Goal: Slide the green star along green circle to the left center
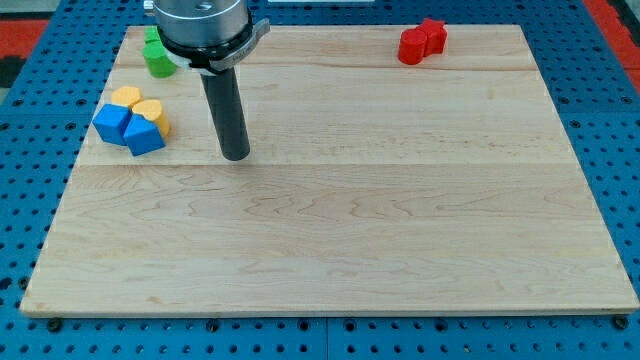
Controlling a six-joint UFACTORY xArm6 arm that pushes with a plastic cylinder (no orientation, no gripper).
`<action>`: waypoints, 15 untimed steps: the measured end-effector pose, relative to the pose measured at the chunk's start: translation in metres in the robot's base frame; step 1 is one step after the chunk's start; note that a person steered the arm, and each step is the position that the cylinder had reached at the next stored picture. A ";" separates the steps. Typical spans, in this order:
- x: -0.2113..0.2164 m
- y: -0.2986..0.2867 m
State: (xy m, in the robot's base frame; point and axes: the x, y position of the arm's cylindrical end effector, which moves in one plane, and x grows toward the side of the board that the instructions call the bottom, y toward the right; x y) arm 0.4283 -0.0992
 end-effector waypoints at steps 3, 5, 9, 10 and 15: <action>-0.164 0.021; -0.237 -0.095; -0.213 -0.171; -0.203 -0.156; -0.126 -0.017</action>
State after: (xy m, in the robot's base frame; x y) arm 0.3024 -0.1160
